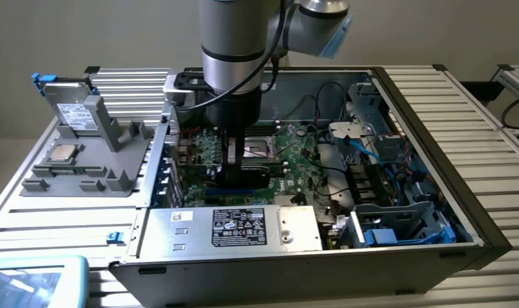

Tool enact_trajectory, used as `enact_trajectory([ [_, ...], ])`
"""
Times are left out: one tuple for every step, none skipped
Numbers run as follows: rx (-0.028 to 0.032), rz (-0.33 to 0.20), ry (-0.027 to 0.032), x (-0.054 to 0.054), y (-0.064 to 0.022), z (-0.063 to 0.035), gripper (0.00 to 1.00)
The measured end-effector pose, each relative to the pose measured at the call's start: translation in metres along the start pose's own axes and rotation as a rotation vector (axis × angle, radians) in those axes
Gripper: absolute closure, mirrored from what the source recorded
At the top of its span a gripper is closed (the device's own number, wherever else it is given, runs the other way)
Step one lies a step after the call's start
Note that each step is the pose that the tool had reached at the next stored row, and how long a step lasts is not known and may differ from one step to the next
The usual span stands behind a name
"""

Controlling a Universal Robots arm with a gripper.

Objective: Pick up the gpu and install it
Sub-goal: 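Insert the gpu into the slot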

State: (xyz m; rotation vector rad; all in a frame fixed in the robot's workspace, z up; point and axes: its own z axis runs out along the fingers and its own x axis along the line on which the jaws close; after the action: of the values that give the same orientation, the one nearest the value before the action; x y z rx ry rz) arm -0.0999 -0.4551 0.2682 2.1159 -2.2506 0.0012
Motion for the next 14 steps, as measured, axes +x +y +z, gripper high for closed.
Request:
enact_trajectory([
  [-0.0003,0.000,-0.0001,-0.0001,0.0001,0.0010,0.72],
  [-0.0005,0.000,-0.0001,0.0000,0.0001,0.0016,0.72],
  [-0.0007,0.000,0.0001,0.0000,0.0002,0.0015,0.72],
  [-0.0008,0.000,0.0001,0.0000,0.0002,0.0016,0.72],
  [-0.0011,0.000,0.0002,0.0000,0.0002,0.0015,0.72],
  [-0.0013,0.000,0.0002,0.0000,0.0003,0.0017,0.72],
  [-0.0023,0.000,0.0001,0.0000,0.0007,0.0020,0.72],
  [-0.0031,0.000,0.0002,0.0000,0.0008,0.0020,0.72],
  [-0.0037,0.000,0.0003,0.0000,0.0008,0.0020,0.72],
  [-0.0038,0.000,0.0003,0.0000,0.0009,0.0020,0.72],
  [-0.0039,0.000,0.0001,0.0000,0.0008,0.0021,0.72],
  [-0.0040,0.000,-0.0010,-0.0002,0.0008,0.0022,0.72],
  [-0.0040,0.000,-0.0012,-0.0002,0.0009,0.0023,0.72],
  [-0.0039,0.000,-0.0014,-0.0002,0.0010,0.0023,0.72],
])
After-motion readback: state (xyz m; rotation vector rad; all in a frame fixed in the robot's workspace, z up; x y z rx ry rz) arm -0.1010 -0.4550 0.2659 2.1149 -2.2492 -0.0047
